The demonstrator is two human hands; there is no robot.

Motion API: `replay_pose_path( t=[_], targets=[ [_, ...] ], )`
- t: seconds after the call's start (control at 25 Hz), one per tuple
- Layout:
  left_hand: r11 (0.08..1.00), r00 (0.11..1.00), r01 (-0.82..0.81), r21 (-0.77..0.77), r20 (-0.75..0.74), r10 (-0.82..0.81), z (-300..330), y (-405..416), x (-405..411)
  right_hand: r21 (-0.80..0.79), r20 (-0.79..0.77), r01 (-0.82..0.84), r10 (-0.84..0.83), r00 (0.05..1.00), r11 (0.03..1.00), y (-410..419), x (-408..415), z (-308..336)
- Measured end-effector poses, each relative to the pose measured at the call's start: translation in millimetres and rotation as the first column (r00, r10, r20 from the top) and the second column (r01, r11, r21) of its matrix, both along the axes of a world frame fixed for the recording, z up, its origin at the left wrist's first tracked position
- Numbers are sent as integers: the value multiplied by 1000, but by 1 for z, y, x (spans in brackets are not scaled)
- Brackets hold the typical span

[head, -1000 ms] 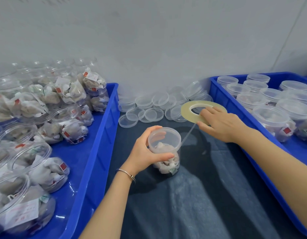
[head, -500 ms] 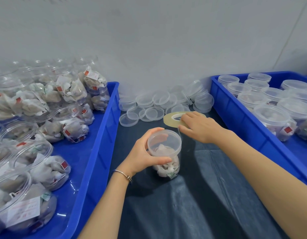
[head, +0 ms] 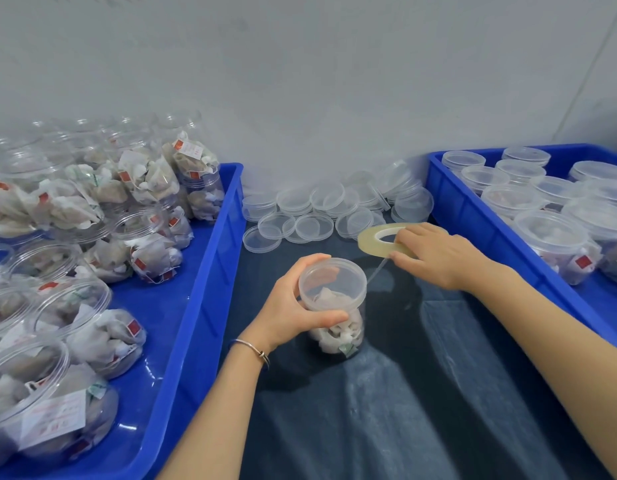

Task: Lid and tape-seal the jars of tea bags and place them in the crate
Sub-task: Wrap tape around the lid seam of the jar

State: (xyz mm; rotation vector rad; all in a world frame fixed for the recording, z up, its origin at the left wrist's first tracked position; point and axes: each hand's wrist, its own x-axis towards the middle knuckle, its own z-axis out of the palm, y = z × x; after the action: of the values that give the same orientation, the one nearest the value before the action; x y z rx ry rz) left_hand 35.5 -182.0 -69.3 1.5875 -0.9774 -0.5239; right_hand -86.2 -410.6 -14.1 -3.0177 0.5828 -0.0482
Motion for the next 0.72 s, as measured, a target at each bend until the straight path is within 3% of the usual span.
replay_pose_path(
  t=[0.36, 0.56, 0.72],
  targets=[
    [999, 999, 32, 10, -9, -32, 5, 1, -6, 52, 2, 15, -15, 1000, 999, 10, 10, -5],
    [995, 997, 37, 94, 68, -44, 13, 1, 0, 66, -6, -45, 45, 999, 997, 30, 37, -4],
    [999, 993, 18, 37, -115, -14, 14, 12, 7, 120, -46, -68, 74, 996, 990, 36, 42, -7]
  ],
)
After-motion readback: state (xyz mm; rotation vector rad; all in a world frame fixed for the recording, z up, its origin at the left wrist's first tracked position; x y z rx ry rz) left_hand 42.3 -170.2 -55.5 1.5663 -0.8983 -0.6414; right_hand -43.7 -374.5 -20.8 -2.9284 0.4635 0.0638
